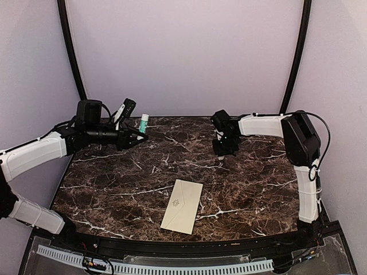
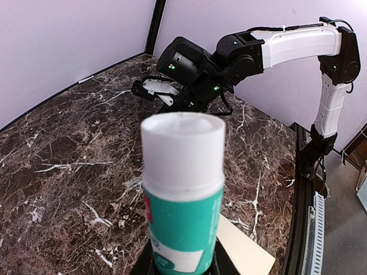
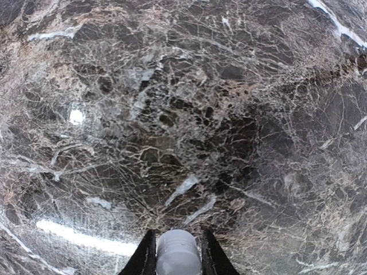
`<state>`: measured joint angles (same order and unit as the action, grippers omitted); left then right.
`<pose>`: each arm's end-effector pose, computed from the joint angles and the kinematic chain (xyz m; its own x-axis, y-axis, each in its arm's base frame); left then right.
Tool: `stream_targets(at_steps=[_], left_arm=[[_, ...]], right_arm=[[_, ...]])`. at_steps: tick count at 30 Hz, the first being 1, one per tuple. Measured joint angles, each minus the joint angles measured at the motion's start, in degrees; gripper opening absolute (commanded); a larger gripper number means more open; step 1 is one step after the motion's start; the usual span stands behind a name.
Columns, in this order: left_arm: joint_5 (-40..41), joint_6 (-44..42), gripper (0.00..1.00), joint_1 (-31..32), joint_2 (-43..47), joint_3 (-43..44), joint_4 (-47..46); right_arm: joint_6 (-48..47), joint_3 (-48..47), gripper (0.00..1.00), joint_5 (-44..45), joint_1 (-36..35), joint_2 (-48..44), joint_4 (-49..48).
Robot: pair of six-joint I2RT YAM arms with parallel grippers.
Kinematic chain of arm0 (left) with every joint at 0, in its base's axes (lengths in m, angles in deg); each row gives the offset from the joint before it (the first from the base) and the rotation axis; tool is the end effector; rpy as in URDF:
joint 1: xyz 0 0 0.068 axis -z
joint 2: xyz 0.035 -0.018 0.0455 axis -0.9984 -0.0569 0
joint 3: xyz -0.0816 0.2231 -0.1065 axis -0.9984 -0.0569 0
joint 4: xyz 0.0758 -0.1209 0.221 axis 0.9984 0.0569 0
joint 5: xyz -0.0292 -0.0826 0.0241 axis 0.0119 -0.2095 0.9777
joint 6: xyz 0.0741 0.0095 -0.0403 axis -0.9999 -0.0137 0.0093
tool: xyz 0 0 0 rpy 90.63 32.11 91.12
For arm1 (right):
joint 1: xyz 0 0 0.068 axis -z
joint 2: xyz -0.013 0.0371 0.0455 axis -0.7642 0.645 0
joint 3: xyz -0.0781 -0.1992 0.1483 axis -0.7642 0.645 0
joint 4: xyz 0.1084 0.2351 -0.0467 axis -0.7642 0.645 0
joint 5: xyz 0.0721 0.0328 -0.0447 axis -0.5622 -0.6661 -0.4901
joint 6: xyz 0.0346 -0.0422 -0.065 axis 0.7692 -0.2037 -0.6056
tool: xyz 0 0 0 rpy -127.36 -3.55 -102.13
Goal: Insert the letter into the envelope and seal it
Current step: Close the solid glue cap on the solid glue.
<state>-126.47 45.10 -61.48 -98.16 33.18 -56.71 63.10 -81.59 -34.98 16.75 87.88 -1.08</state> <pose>0.2727 -0.1805 0.2879 -0.3046 0.1541 -0.9399 0.8689 0.4492 -0.2079 0.3964 0.2412 0.1133 -0.8813 -0.1615 -0.4440 -0.1709 0.9851 -0.0191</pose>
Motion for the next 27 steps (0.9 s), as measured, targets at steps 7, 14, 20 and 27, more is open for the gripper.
stream_targets(at_steps=[7, 14, 20, 27], left_arm=[[-0.09, 0.0, 0.06, 0.0, 0.0, 0.0, 0.0], [-0.22, 0.0, 0.06, 0.0, 0.0, 0.0, 0.0], [-0.28, 0.0, 0.06, 0.0, 0.0, 0.0, 0.0], [-0.61, 0.0, 0.06, 0.0, 0.0, 0.0, 0.02]], right_arm=[[-0.02, 0.0, 0.25, 0.28, 0.0, 0.02, 0.26], [-0.02, 0.0, 0.27, 0.42, 0.04, 0.11, 0.55], [-0.02, 0.0, 0.26, 0.44, 0.04, 0.11, 0.63], [-0.09, 0.04, 0.15, 0.44, 0.11, 0.11, 0.7]])
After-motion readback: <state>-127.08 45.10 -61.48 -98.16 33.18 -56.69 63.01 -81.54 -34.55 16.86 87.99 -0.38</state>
